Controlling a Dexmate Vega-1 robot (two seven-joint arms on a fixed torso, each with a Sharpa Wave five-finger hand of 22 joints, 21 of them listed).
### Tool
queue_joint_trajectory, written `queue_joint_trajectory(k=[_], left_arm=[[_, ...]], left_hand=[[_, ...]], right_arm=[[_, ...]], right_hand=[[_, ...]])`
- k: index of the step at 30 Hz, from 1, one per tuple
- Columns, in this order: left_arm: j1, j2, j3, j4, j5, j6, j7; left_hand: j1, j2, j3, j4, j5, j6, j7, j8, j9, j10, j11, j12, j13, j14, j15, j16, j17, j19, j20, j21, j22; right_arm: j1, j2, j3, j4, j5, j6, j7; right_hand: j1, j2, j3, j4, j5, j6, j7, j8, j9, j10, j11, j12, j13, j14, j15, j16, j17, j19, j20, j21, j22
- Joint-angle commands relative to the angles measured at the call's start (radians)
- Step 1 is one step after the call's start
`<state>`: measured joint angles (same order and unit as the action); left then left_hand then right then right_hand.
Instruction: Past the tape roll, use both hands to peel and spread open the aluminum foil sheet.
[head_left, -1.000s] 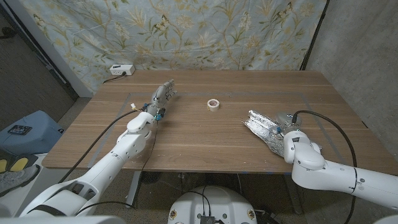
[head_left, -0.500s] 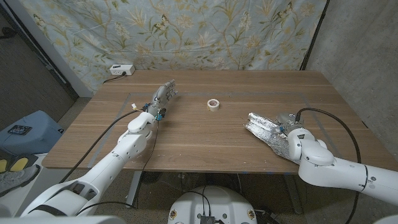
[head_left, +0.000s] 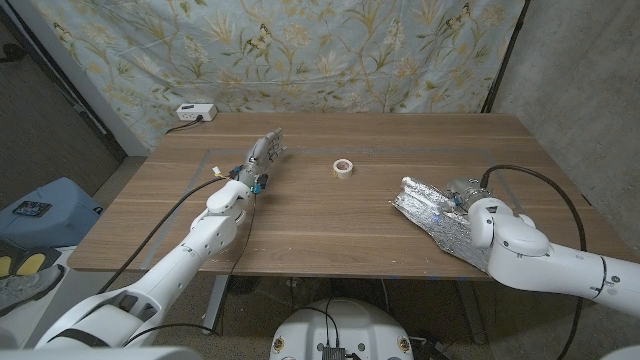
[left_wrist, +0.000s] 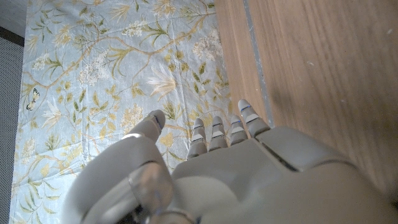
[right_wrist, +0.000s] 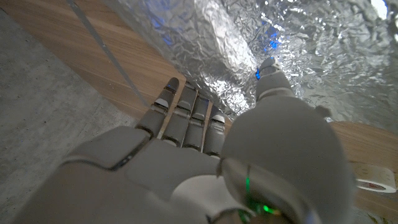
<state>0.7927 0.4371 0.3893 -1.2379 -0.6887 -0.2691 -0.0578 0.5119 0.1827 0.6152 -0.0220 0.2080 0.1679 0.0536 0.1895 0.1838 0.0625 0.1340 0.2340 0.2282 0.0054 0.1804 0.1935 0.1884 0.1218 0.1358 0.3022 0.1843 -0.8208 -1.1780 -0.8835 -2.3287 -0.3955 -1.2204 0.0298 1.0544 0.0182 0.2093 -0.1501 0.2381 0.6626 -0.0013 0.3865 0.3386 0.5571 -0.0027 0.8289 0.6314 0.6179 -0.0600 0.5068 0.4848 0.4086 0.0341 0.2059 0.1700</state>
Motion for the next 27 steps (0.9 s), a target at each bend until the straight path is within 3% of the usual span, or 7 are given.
queue_joint_trajectory(k=[1,27], left_arm=[[0.002,-0.006,0.002,0.001,-0.005,-0.005,-0.003],[-0.029,-0.037,0.013,0.046,-0.012,-0.005,-0.021]], left_hand=[[0.000,0.010,0.008,0.000,0.004,0.012,-0.001,0.004,0.004,0.005,0.006,0.007,0.000,0.007,0.001,0.008,0.002,0.002,0.002,-0.003,0.002],[-0.001,0.009,0.009,0.002,0.004,0.014,-0.002,0.003,0.005,0.012,0.007,0.010,0.001,0.011,0.000,0.008,0.002,0.005,0.005,-0.006,0.002]], right_arm=[[0.026,-0.036,0.032,-0.032,0.061,0.002,0.078],[0.103,-0.074,0.120,0.003,0.267,0.085,0.227]], right_hand=[[0.009,0.011,-0.003,0.003,-0.003,0.002,0.011,0.006,0.003,0.069,-0.054,0.003,0.038,0.009,-0.067,0.003,0.004,0.009,0.002,-0.001,0.004],[0.015,0.030,-0.002,0.006,-0.015,0.007,0.035,0.003,0.012,0.079,-0.034,0.011,0.032,0.025,-0.047,0.007,0.018,0.009,0.015,-0.003,0.005]])
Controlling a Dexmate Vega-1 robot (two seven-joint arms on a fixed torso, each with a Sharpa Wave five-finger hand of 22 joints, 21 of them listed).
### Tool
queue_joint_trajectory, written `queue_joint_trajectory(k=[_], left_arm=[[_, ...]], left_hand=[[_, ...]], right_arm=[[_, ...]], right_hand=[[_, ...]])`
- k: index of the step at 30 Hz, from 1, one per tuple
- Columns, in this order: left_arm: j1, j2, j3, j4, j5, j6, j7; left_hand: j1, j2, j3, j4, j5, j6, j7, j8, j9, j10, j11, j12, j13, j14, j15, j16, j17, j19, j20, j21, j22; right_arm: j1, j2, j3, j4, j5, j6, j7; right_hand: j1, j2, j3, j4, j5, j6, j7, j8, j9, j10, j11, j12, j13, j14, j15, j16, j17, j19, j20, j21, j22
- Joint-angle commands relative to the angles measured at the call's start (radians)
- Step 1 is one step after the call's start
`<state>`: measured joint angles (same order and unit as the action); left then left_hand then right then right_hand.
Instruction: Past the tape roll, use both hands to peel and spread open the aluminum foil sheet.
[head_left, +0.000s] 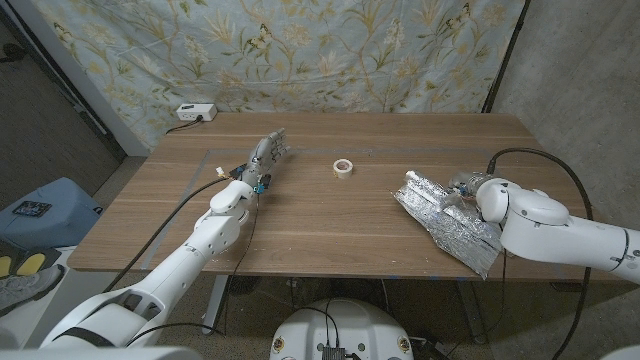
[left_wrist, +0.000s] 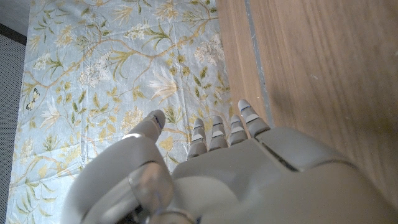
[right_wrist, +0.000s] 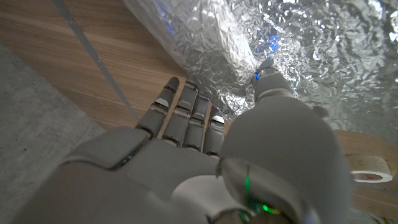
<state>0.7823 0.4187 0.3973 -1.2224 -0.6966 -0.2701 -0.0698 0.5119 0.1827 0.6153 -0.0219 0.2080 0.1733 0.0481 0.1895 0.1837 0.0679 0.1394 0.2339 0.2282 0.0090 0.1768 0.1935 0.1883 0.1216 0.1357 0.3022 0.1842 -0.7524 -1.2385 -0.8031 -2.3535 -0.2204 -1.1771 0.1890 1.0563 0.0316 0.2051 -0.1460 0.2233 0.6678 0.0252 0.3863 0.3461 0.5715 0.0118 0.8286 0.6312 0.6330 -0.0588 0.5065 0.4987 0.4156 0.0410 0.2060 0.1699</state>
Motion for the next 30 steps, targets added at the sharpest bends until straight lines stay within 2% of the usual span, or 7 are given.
queue_joint_trajectory(k=[1,10,14,20,30], left_arm=[[-0.021,-0.020,0.005,0.033,-0.005,-0.003,-0.010],[-0.046,-0.042,0.008,0.067,-0.009,0.000,-0.014],[-0.062,-0.055,0.010,0.091,-0.009,-0.006,-0.021],[-0.085,-0.070,0.015,0.122,-0.006,-0.018,-0.038],[-0.086,-0.072,0.017,0.097,-0.007,-0.017,-0.043]], left_hand=[[-0.001,0.009,0.009,0.002,0.004,0.009,0.004,0.004,0.005,0.006,0.001,0.010,0.001,0.008,0.003,0.008,0.002,0.005,0.005,-0.006,0.002],[-0.001,0.009,0.010,0.003,0.004,0.010,0.005,0.004,0.005,0.008,0.002,0.011,0.001,0.009,0.003,0.008,0.002,0.007,0.004,-0.006,0.002],[-0.002,0.009,0.010,0.003,0.004,0.010,0.005,0.004,0.005,0.009,0.002,0.011,0.001,0.010,0.003,0.008,0.002,0.007,0.004,-0.007,0.002],[-0.002,0.008,0.011,0.004,0.004,0.010,0.004,0.003,0.005,0.008,0.002,0.011,0.001,0.010,0.004,0.008,0.002,0.007,0.004,-0.008,0.002],[-0.004,0.007,0.012,0.005,0.004,0.010,0.005,0.003,0.005,0.010,0.000,0.012,0.001,0.012,0.005,0.008,0.002,0.007,0.003,-0.009,0.002]], right_arm=[[0.039,-0.016,0.040,0.032,0.097,0.052,0.075],[0.045,-0.017,0.121,0.096,0.233,0.126,0.117],[0.068,-0.020,0.113,0.109,0.236,0.137,0.138],[0.071,-0.027,0.150,0.139,0.295,0.169,0.152],[0.075,-0.041,0.199,0.183,0.372,0.213,0.172]], right_hand=[[0.013,0.017,0.002,0.002,-0.001,0.001,0.009,0.003,0.005,0.067,-0.044,0.012,0.032,0.010,-0.047,0.008,0.005,0.003,0.009,-0.003,0.005],[0.019,0.025,0.004,0.001,-0.006,0.011,0.016,0.004,0.008,0.071,-0.044,0.018,0.034,0.016,-0.041,0.010,0.010,0.007,0.013,-0.002,0.005],[0.020,0.026,0.005,0.000,-0.009,0.014,0.023,0.004,0.010,0.083,-0.045,0.029,0.040,0.023,-0.036,0.008,0.009,0.011,0.018,-0.001,0.005],[0.019,0.030,0.004,0.002,-0.013,0.017,0.029,0.004,0.012,0.085,-0.039,0.034,0.044,0.030,-0.033,0.009,0.010,0.015,0.021,0.000,0.005],[0.022,0.034,0.005,0.001,-0.019,0.024,0.041,0.002,0.013,0.090,-0.030,0.037,0.041,0.038,-0.024,0.008,0.013,0.029,0.028,0.004,0.006]])
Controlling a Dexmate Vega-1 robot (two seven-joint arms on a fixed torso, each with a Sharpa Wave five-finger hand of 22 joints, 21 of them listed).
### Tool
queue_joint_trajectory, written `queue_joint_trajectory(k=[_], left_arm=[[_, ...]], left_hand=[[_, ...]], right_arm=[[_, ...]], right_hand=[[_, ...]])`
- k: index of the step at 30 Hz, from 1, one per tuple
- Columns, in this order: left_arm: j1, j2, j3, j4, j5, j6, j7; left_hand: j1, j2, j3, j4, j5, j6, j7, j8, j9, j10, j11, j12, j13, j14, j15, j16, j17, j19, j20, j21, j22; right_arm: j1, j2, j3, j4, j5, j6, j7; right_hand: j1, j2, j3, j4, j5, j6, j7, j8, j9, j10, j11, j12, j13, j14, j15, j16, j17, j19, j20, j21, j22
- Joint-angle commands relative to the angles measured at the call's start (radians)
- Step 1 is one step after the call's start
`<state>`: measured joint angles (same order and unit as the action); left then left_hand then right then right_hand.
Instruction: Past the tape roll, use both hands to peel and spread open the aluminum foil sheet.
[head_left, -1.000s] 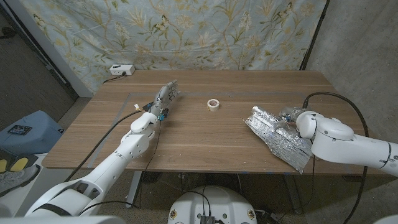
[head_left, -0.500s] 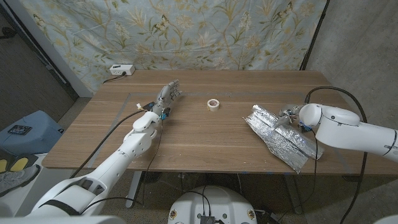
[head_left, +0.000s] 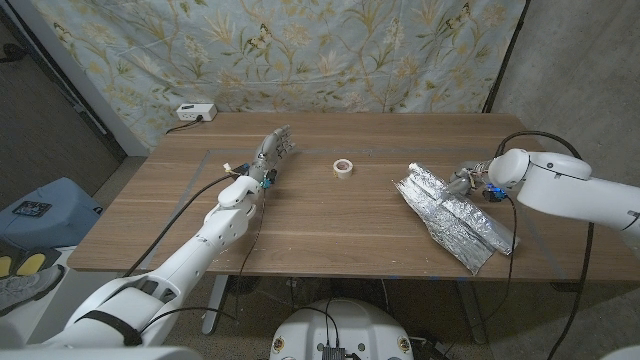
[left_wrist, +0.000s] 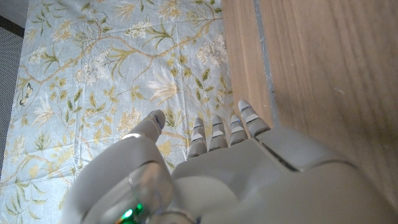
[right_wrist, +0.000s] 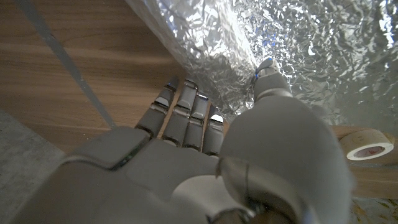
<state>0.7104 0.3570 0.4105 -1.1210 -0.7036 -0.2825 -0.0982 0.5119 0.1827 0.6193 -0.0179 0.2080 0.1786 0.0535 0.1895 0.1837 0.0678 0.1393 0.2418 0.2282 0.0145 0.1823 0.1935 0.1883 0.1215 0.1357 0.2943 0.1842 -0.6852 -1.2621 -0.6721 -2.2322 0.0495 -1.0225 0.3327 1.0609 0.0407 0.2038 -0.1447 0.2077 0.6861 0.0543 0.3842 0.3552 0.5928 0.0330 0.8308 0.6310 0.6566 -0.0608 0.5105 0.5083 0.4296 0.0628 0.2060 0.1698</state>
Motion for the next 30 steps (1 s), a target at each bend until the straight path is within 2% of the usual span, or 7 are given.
queue_joint_trajectory(k=[1,5,15,22,30], left_arm=[[-0.012,-0.011,0.003,-0.011,-0.001,-0.006,-0.015],[0.001,-0.007,0.003,-0.046,-0.003,-0.005,-0.011],[0.039,0.019,0.005,-0.155,-0.004,0.026,0.016],[0.057,0.026,0.003,-0.190,-0.016,0.030,0.017],[0.069,0.034,-0.001,-0.210,-0.031,0.033,0.008]], left_hand=[[-0.004,0.007,0.008,0.000,0.005,0.004,0.000,0.003,0.005,0.010,0.000,0.004,0.001,0.007,0.000,0.008,0.002,0.008,0.004,-0.001,0.002],[-0.003,0.005,0.008,-0.001,0.005,0.007,0.002,0.003,0.005,0.011,-0.002,0.004,0.002,0.008,0.001,0.008,0.002,0.008,0.004,-0.002,0.003],[-0.001,0.004,0.009,-0.005,0.005,0.014,0.005,0.006,0.005,0.015,0.001,0.006,0.002,0.010,0.003,0.007,0.000,0.010,0.008,-0.003,0.003],[-0.001,0.004,0.009,-0.006,0.006,0.018,0.008,0.006,0.006,0.018,0.002,0.007,0.003,0.013,0.005,0.008,0.000,0.012,0.010,-0.003,0.003],[0.000,0.005,0.010,-0.008,0.007,0.020,0.007,0.007,0.006,0.020,0.002,0.008,0.003,0.017,0.006,0.008,0.000,0.014,0.010,-0.004,0.003]], right_arm=[[0.004,-0.017,0.080,0.070,0.120,0.063,0.028],[-0.028,-0.022,0.133,0.105,0.200,0.108,0.014],[-0.072,-0.020,0.196,0.145,0.322,0.169,-0.016],[-0.081,-0.013,0.213,0.146,0.370,0.165,-0.047],[-0.060,0.012,0.213,0.177,0.425,0.159,-0.046]], right_hand=[[0.016,0.026,0.007,0.001,-0.004,0.006,0.014,0.004,0.005,0.069,-0.051,0.035,0.041,0.017,-0.022,0.004,0.003,0.017,0.006,0.004,0.006],[0.016,0.029,0.007,0.002,-0.006,0.008,0.015,0.003,0.005,0.072,-0.045,0.038,0.041,0.024,-0.019,0.004,0.003,0.028,0.009,0.008,0.006],[0.019,0.031,0.008,0.000,-0.009,0.012,0.018,0.000,0.006,0.072,-0.044,0.041,0.043,0.032,-0.017,0.003,0.006,0.042,0.012,0.011,0.006],[0.018,0.033,0.007,0.000,-0.011,0.015,0.023,-0.001,0.008,0.072,-0.036,0.044,0.043,0.038,-0.014,0.001,0.006,0.049,0.015,0.011,0.007],[0.016,0.037,0.008,0.002,-0.014,0.017,0.029,-0.005,0.010,0.072,-0.032,0.046,0.042,0.044,-0.012,-0.001,0.009,0.066,0.027,0.015,0.007]])
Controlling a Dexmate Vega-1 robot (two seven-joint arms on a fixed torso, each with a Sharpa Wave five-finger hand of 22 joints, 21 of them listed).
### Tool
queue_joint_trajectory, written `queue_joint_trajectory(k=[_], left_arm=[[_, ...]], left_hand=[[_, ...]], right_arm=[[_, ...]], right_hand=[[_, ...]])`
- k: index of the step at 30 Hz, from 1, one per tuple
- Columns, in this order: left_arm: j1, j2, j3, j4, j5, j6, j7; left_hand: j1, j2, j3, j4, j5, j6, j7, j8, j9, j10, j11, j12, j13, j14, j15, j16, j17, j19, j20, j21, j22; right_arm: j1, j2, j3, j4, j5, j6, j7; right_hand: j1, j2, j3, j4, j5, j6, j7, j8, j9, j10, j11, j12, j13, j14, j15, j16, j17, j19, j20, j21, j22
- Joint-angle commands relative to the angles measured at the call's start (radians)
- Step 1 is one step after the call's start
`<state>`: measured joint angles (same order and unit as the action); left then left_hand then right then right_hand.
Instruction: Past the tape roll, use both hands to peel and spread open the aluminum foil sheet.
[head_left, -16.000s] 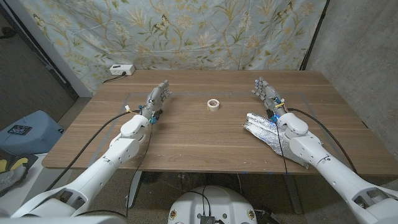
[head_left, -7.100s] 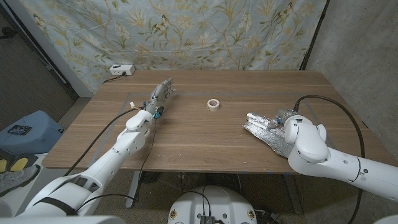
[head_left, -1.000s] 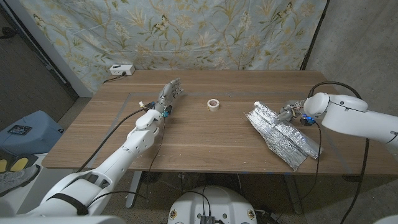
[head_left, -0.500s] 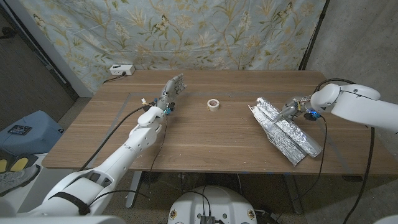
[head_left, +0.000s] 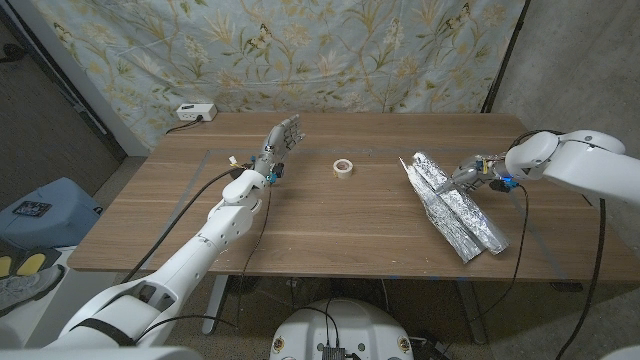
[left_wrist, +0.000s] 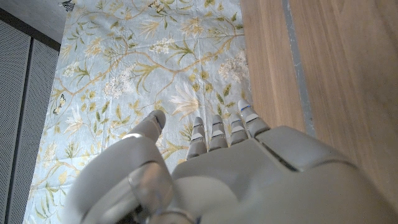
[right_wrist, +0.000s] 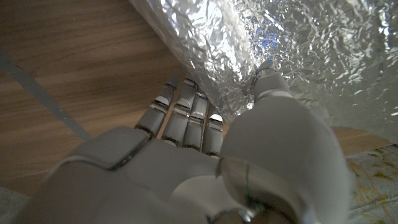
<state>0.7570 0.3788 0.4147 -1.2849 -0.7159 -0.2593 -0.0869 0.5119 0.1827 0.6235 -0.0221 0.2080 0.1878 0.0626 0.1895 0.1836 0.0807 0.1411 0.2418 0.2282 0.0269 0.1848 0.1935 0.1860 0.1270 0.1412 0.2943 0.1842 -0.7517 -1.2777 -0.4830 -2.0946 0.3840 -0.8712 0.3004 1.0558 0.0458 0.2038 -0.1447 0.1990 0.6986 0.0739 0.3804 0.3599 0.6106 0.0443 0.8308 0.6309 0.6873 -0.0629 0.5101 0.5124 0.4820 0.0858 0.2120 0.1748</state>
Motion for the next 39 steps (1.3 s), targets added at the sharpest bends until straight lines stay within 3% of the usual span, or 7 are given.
queue_joint_trajectory(k=[1,7,18,31,37,39], left_arm=[[0.022,0.013,-0.005,-0.046,-0.019,0.010,-0.004],[0.017,0.010,-0.005,-0.039,-0.029,0.010,-0.020],[0.000,-0.001,-0.003,-0.001,-0.041,0.008,-0.045],[-0.013,0.001,0.001,0.005,-0.051,0.029,-0.070],[0.001,0.032,0.010,-0.085,-0.033,0.096,-0.010],[0.015,0.055,0.013,-0.157,-0.018,0.156,0.061]], left_hand=[[0.000,0.004,0.006,-0.004,0.007,0.011,-0.002,0.007,0.006,0.007,0.000,0.008,0.003,0.005,0.003,0.009,0.002,0.009,0.004,-0.003,0.003],[0.000,0.004,0.006,-0.004,0.007,0.011,-0.002,0.006,0.006,0.008,0.000,0.008,0.003,0.006,0.003,0.008,0.002,0.010,0.004,-0.004,0.003],[-0.001,0.004,0.007,-0.004,0.008,0.013,-0.002,0.006,0.006,0.011,-0.003,0.010,0.004,0.011,0.003,0.009,0.003,0.012,0.004,-0.005,0.003],[-0.001,0.004,0.009,-0.005,0.009,0.013,0.001,0.006,0.007,0.013,-0.001,0.011,0.005,0.013,0.002,0.009,0.003,0.013,0.004,-0.006,0.003],[0.002,0.000,0.010,-0.011,0.011,0.015,0.004,0.006,0.007,0.013,-0.001,0.011,0.006,0.016,0.002,0.009,0.002,0.013,0.006,-0.007,0.003],[0.014,-0.015,0.012,-0.036,0.016,0.025,0.015,0.008,0.006,0.030,0.004,0.018,0.007,0.038,0.006,0.011,-0.003,0.031,0.015,-0.003,0.003]], right_arm=[[0.007,0.026,0.023,0.039,0.093,0.009,-0.015],[0.030,0.059,0.017,0.082,0.136,0.007,-0.008],[0.061,0.099,0.007,0.137,0.190,0.001,-0.009],[0.032,0.127,0.048,0.210,0.304,0.030,-0.038],[0.025,0.132,0.058,0.224,0.336,0.034,-0.057],[0.027,0.136,0.057,0.227,0.342,0.035,-0.064]], right_hand=[[0.021,0.033,0.008,0.002,-0.005,0.004,0.012,-0.001,0.005,0.055,-0.041,0.046,0.042,0.013,-0.008,-0.001,0.005,0.014,0.005,0.009,0.002],[0.020,0.037,0.009,0.003,-0.008,0.007,0.020,-0.003,0.008,0.057,-0.033,0.048,0.041,0.020,-0.006,-0.004,0.005,0.044,0.032,0.018,0.002],[0.021,0.040,0.011,0.001,-0.010,0.007,0.032,-0.006,0.012,0.056,-0.022,0.050,0.041,0.031,0.002,-0.007,0.006,0.080,0.055,0.026,0.002],[0.020,0.045,0.013,0.001,-0.012,0.012,0.041,-0.007,0.018,0.062,-0.023,0.057,0.045,0.054,0.005,-0.006,0.008,0.123,0.059,0.036,0.003],[0.018,0.045,0.012,0.002,-0.013,0.016,0.045,-0.007,0.020,0.063,-0.023,0.060,0.046,0.062,0.004,-0.006,0.008,0.131,0.058,0.036,0.003],[0.018,0.046,0.013,0.002,-0.013,0.017,0.045,-0.007,0.021,0.067,-0.024,0.060,0.045,0.062,0.004,-0.007,0.009,0.133,0.058,0.036,0.003]])
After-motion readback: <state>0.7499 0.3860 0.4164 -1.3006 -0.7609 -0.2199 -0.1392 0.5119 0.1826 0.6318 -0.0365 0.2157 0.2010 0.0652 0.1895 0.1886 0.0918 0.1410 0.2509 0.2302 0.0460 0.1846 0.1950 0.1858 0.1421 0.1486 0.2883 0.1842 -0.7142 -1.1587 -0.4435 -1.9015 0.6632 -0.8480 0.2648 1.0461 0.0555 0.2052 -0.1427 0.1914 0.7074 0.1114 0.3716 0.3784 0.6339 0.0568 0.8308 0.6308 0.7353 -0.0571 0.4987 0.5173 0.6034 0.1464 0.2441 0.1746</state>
